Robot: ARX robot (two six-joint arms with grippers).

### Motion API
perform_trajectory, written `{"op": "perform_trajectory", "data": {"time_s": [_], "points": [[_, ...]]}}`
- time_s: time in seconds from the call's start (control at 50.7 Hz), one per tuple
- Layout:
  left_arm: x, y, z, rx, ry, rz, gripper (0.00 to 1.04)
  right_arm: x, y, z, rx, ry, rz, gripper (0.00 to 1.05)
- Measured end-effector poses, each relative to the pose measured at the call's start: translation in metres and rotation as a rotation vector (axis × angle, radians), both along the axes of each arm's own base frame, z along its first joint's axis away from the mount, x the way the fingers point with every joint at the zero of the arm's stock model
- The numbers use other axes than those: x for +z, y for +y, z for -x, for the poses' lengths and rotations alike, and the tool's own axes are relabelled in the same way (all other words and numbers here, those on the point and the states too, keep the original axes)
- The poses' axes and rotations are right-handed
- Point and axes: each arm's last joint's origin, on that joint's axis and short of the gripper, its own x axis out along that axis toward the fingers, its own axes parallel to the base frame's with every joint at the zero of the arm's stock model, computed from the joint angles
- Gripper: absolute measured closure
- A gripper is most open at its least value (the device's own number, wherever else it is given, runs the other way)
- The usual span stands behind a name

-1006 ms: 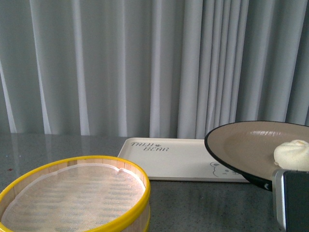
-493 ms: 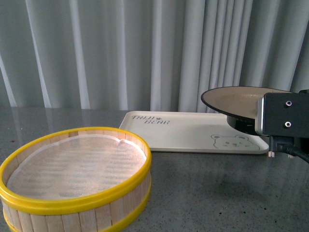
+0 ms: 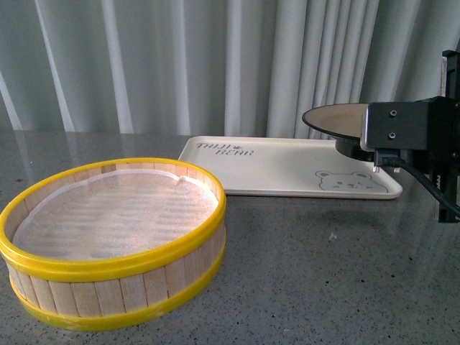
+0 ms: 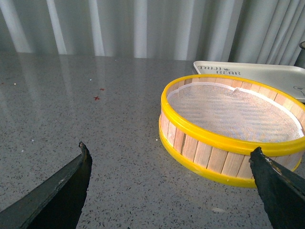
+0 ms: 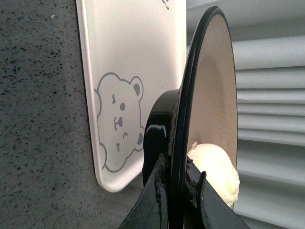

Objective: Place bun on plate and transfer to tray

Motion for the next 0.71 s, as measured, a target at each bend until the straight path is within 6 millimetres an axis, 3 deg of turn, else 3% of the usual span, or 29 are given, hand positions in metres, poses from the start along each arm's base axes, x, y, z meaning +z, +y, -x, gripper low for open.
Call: {"op": "perform_trajectory", "data": {"time_s": [0.296, 0.71], "points": [[0.0, 0.0, 0.0, 0.0, 0.0, 0.0, 0.07, -0.013, 0.003, -0.027, 0.013, 0.016, -0.006, 1.02], [0.0, 0.0, 0.0, 0.0, 0.0, 0.0, 0.07, -0.027, 0.009, -0.049, 0.04, 0.04, -0.034, 1.02]]}}
